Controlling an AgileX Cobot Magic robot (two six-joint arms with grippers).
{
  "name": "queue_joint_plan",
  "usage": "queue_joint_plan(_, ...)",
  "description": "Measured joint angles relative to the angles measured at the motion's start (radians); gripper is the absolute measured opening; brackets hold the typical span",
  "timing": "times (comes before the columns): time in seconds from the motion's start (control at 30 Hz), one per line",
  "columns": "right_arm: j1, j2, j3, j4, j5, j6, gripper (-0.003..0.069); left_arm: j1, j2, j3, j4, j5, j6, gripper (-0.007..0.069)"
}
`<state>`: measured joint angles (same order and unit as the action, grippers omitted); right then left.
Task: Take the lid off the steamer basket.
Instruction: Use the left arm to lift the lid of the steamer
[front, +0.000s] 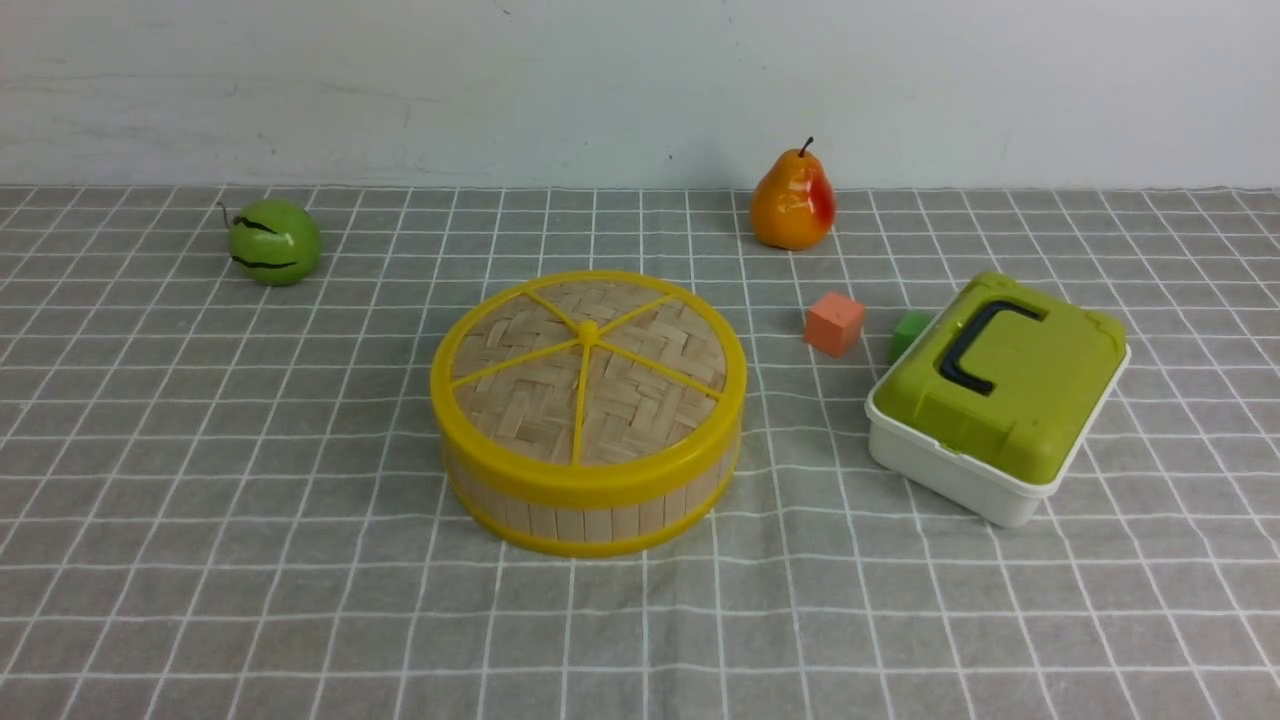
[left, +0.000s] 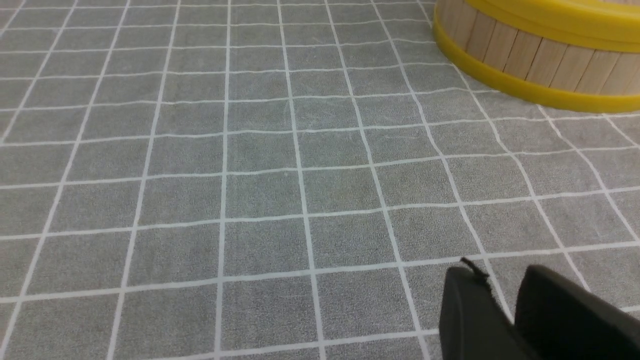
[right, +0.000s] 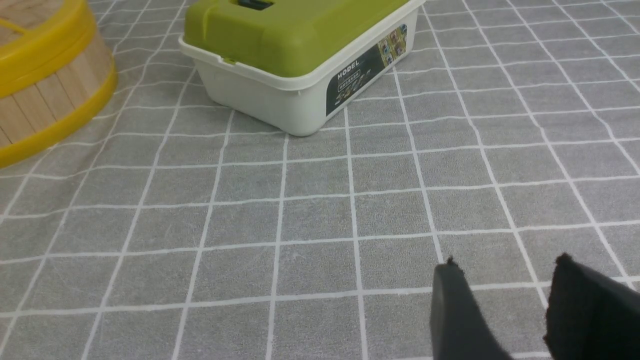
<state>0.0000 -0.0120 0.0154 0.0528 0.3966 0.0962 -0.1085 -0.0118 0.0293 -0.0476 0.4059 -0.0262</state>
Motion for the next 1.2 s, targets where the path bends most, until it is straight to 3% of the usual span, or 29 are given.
queue_joint_plan(0.33, 0.000, 0.000, 0.000, 0.000, 0.000, 0.000, 0.0242, 0.000, 0.000, 0.000, 0.001, -0.082, 0.000, 0.0153)
queue_joint_plan(0.63, 0.000, 0.000, 0.000, 0.000, 0.000, 0.000, 0.0244, 0.000, 0.000, 0.001, -0.020, -0.649, 0.000, 0.0165)
queue_joint_plan(0.8, 0.000, 0.000, 0.000, 0.000, 0.000, 0.000, 0.0244, 0.000, 0.000, 0.001, -0.023, -0.879, -0.001, 0.0167)
queue_joint_plan(0.93, 0.000, 0.000, 0.000, 0.000, 0.000, 0.000, 0.0244, 0.000, 0.000, -0.009, -0.041, -1.033, -0.116, 0.0169)
queue_joint_plan(1.07, 0.000, 0.000, 0.000, 0.000, 0.000, 0.000, 0.0244, 0.000, 0.001, -0.169, -0.040, -0.901, -0.270, 0.0143)
queue_joint_plan(1.2, 0.000, 0.000, 0.000, 0.000, 0.000, 0.000, 0.0244, 0.000, 0.099, -0.413, -0.037, -0.664, -0.220, 0.0041)
